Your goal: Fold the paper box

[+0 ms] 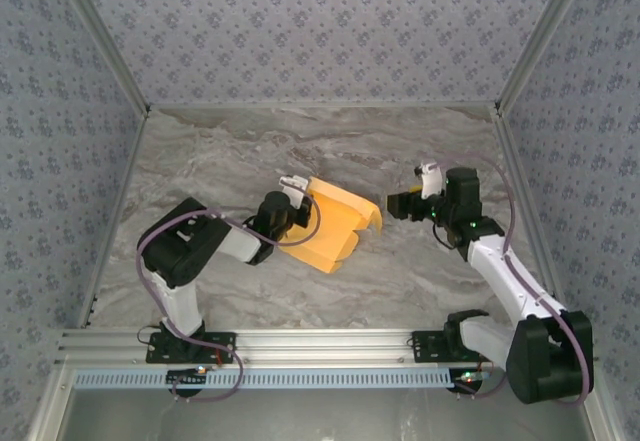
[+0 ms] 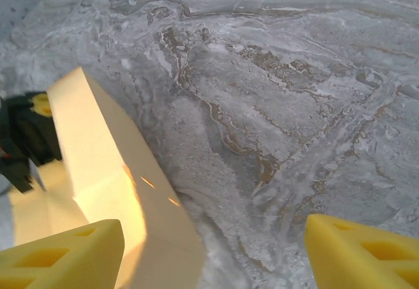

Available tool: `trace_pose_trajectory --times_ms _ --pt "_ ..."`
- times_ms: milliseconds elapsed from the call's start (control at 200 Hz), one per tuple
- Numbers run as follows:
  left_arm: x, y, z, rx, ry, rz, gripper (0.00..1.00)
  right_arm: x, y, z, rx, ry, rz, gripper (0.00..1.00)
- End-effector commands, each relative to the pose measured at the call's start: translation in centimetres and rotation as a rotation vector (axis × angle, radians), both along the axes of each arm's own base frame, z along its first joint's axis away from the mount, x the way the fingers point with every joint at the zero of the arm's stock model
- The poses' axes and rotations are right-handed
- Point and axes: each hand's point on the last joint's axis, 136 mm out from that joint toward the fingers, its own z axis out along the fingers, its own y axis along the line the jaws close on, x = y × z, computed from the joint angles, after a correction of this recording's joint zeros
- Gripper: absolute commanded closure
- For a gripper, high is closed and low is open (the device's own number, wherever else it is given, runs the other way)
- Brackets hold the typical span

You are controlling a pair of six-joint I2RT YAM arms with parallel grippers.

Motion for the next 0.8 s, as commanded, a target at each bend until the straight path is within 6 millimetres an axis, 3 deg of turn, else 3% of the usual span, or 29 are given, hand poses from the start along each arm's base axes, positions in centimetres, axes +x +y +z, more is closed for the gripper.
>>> trace_pose_trajectory --times_ms 0,470,675,800 --pt "-0.2 -0.1 2.2 -0.046 -0.013 -0.034 1.0 0.0 0.5 0.5 -0.047 -0.164 0.088 0.23" --pt "-0.9 2.0 6.4 -0.083 0.028 -0.153 1.0 -3.0 4.1 2.4 0.052 -0.286 0.378 0.28" --pt "-1.5 2.2 7.3 -0.099 0.039 -0.192 1.0 -4.9 7.0 1.6 0.025 -0.286 0.522 0.32" --pt "-1.8 1.7 7.8 -0.113 0.047 -0.229 1.0 -5.0 8.7 1.2 -0.017 -0.302 0.555 0.34"
